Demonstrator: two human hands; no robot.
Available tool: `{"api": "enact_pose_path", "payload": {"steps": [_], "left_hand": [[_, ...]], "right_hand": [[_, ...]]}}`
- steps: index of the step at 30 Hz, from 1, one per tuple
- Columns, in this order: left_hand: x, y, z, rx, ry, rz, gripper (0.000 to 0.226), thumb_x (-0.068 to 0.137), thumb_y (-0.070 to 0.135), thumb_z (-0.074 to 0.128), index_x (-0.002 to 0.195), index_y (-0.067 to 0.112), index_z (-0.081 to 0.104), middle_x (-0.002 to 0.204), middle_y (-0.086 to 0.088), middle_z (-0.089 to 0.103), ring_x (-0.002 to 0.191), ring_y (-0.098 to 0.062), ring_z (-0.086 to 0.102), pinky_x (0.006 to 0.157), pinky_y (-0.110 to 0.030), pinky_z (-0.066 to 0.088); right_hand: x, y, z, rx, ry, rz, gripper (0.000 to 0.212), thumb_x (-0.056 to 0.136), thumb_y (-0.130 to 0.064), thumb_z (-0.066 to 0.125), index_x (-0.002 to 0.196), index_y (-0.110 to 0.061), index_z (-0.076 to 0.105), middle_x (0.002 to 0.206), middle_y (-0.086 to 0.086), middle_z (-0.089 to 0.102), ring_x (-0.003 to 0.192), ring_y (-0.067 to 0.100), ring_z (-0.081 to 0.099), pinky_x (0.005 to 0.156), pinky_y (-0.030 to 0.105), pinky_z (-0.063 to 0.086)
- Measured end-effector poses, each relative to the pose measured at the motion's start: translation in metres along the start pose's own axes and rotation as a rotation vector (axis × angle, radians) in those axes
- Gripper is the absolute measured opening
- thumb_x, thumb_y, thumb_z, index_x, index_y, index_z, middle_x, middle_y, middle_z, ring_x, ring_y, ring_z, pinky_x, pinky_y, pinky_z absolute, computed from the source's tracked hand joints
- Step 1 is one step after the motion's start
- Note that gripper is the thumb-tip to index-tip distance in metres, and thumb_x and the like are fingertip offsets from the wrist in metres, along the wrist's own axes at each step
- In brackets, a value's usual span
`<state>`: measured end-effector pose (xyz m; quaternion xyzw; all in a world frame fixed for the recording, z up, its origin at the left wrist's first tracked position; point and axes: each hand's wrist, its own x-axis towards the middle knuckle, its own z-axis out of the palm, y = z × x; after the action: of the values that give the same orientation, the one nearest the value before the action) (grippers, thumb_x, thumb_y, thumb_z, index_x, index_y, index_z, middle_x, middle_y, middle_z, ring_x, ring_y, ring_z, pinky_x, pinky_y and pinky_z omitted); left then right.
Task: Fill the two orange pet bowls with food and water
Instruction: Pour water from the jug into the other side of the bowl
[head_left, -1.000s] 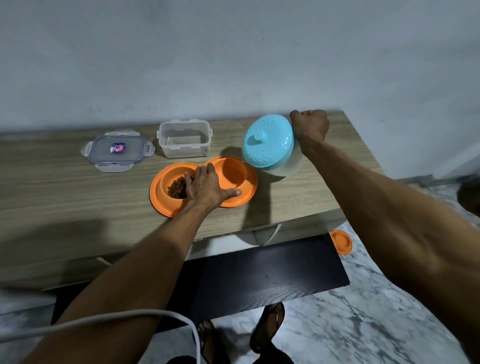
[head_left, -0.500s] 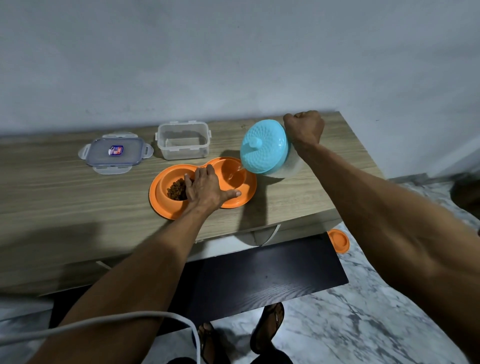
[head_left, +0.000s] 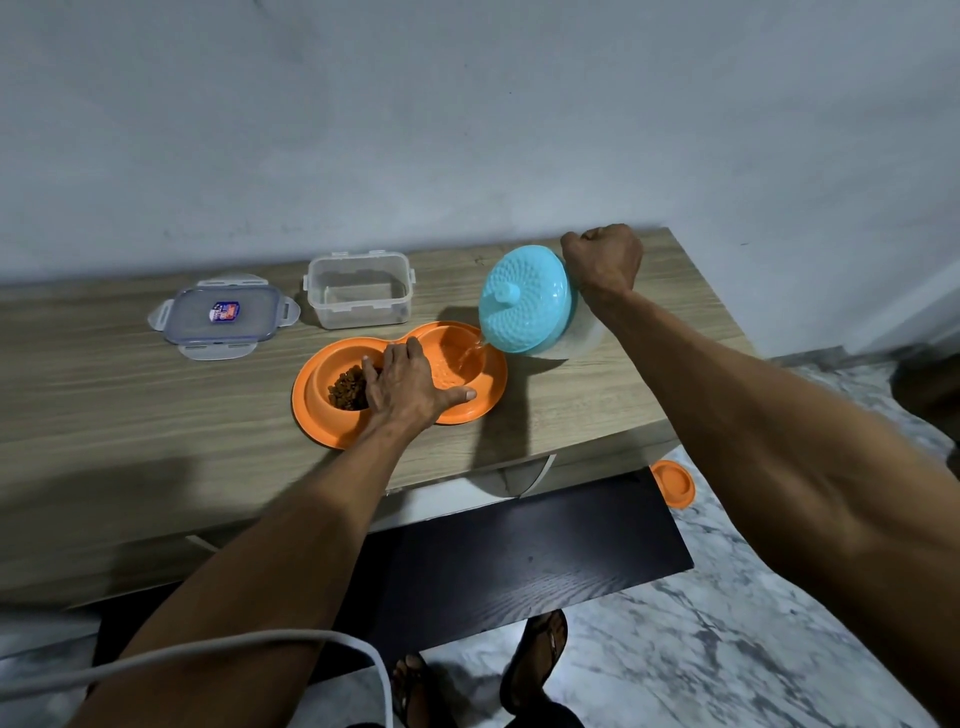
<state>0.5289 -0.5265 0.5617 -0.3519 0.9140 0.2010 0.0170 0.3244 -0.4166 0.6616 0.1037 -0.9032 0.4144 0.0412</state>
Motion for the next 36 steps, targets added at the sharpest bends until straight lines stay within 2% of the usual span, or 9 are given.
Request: {"api": "enact_pose_path", "payload": {"steps": [6,18,27,36], "left_hand": [[0.0000,-0.0002,0.0002,0.007,0.000,0.001,0.113,0.071,0.071,0.066,0.152,0.006,0.021,0.154,-0.017,0.033,0.147,-0.031,0.024,0.120,-0.056,0.008],[0.0012,-0.0004,0.0007,0.010,0.000,0.004,0.113,0.070,0.072,0.066,0.151,0.005,0.023,0.152,-0.016,0.035,0.145,-0.030,0.026,0.119,-0.056,0.009],[0.0010,-0.0001,0.0004,0.005,0.001,0.006,0.112,0.070,0.071,0.067,0.150,0.006,0.023,0.152,-0.017,0.036,0.145,-0.030,0.027,0.119,-0.056,0.009],[0.0019,-0.0002,0.0009,0.005,-0.009,-0.001,0.113,0.070,0.071,0.066,0.151,0.006,0.022,0.153,-0.016,0.034,0.146,-0.030,0.025,0.120,-0.056,0.007]], "right_hand": [[0.0028,-0.0012,-0.0016,-0.011,-0.005,-0.001,0.036,0.076,-0.017,0.060,0.044,-0.011,0.045,0.044,0.000,0.035,0.047,0.013,0.034,0.058,0.026,0.038],[0.0033,-0.0047,-0.0036,-0.004,-0.003,-0.008,0.036,0.072,-0.016,0.057,0.041,-0.012,0.039,0.043,0.002,0.028,0.049,0.016,0.028,0.058,0.028,0.035],[0.0037,-0.0059,-0.0011,-0.008,-0.003,-0.014,0.036,0.072,-0.016,0.057,0.041,-0.012,0.040,0.043,0.003,0.032,0.052,0.018,0.034,0.059,0.029,0.037],[0.0025,-0.0069,-0.0012,-0.015,0.000,-0.022,0.036,0.073,-0.015,0.057,0.041,-0.012,0.041,0.043,0.002,0.030,0.048,0.017,0.029,0.059,0.029,0.036]]}}
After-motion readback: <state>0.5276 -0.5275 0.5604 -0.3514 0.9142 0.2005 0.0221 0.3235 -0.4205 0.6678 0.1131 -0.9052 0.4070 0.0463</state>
